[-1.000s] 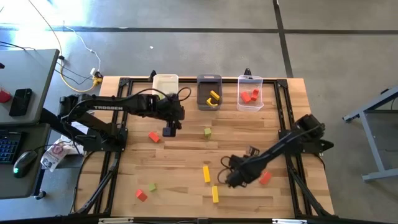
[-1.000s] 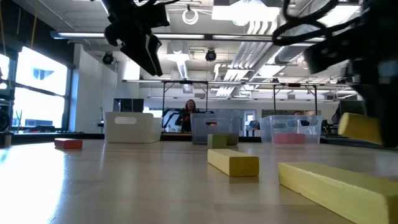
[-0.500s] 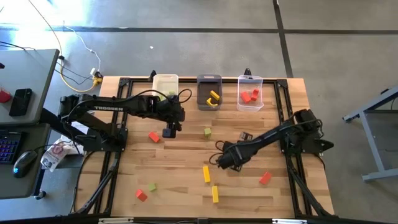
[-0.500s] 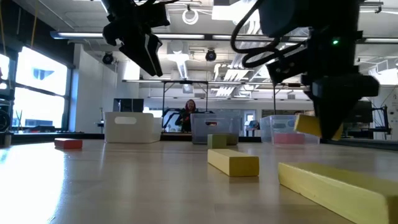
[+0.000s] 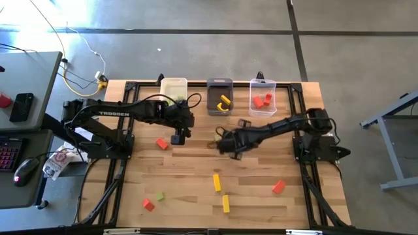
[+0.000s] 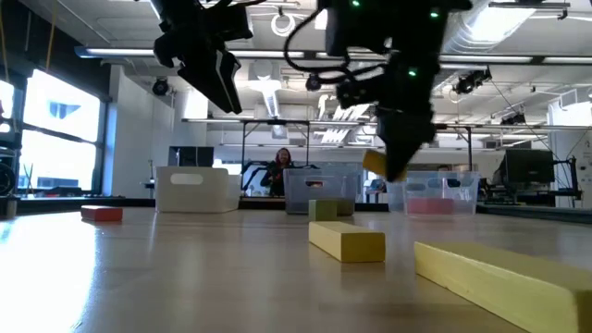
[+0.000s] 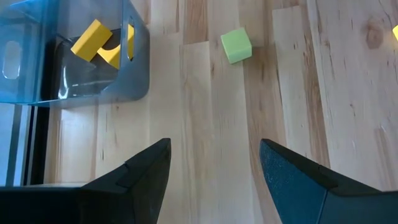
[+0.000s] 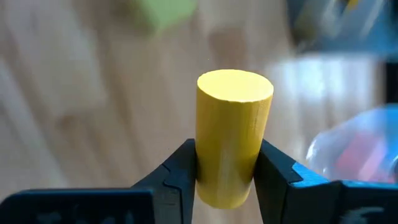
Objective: Sort & place blocks by color
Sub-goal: Put the yellow block into the black bin
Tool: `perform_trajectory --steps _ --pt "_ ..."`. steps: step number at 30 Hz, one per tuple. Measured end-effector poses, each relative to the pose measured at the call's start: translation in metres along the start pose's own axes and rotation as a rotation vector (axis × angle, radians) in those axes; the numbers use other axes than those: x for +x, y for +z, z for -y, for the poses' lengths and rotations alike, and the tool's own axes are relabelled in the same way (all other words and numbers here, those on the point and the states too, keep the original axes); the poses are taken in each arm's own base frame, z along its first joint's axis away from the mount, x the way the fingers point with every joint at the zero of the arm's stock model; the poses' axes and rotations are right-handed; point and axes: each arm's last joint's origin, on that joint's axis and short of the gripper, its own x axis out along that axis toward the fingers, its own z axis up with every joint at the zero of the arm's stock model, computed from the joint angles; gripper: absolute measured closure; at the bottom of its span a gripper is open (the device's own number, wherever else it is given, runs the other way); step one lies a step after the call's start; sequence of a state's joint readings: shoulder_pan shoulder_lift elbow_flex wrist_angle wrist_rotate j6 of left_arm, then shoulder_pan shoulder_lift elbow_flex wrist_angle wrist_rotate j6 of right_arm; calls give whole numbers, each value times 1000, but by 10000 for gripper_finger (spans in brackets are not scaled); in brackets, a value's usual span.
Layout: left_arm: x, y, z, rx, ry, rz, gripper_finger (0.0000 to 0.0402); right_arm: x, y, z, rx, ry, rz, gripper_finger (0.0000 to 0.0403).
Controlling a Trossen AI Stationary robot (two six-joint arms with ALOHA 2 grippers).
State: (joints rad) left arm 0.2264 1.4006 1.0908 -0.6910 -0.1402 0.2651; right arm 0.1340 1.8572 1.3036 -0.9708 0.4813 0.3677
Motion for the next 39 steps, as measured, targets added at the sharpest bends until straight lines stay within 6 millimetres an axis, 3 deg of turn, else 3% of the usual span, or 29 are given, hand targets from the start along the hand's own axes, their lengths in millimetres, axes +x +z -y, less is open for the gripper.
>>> perform_trajectory --steps 7,14,31,39 --pt "0 0 0 0 0 0 170 -8 35 35 -25 -35 107 305" --pt "0 0 0 -3 0 0 170 2 54 70 36 -78 174 305" --pt "-1 12 -3 8 35 118 170 40 76 167 297 -52 316 305" --pt "-2 15 -4 -25 44 158 170 47 76 183 375 77 347 305"
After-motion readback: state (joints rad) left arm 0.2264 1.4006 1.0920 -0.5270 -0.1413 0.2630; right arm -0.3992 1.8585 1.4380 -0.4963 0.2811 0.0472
